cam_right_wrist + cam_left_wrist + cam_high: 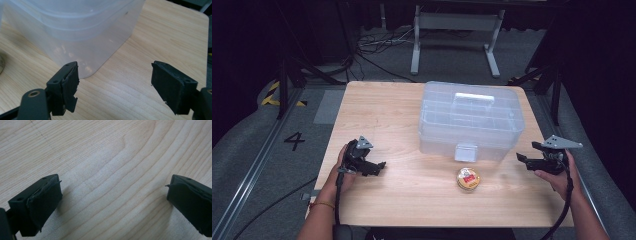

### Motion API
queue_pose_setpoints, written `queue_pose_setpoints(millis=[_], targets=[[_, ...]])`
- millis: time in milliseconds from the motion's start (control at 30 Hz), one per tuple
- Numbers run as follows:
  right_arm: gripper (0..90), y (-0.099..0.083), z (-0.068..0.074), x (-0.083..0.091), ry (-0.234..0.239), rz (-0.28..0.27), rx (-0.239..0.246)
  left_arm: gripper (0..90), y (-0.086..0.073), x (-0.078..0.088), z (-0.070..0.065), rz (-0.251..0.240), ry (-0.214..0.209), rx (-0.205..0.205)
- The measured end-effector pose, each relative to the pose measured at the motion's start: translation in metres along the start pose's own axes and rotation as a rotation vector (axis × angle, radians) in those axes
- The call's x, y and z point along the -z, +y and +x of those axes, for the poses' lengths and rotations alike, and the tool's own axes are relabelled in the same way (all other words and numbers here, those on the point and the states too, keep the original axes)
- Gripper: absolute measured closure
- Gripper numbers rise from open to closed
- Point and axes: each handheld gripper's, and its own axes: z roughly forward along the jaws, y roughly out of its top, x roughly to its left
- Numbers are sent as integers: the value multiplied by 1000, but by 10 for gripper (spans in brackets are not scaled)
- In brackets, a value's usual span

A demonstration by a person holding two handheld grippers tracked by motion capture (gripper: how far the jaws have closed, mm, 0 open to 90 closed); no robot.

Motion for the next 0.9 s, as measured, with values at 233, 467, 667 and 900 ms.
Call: queue_pose_setpoints(millis=[233, 467, 667, 900], targets=[[227, 12, 6, 13, 1, -32, 30, 0, 0, 0, 0, 0, 0, 0], [227, 19, 8, 20, 4, -55, 40, 0, 0, 0, 0, 0, 1, 3], [226, 26, 11, 25, 3, -76, 44, 0, 0, 0, 0, -1, 1, 1], [227, 34, 16, 28, 14, -90, 62, 1, 0, 0, 0, 0, 1, -1]])
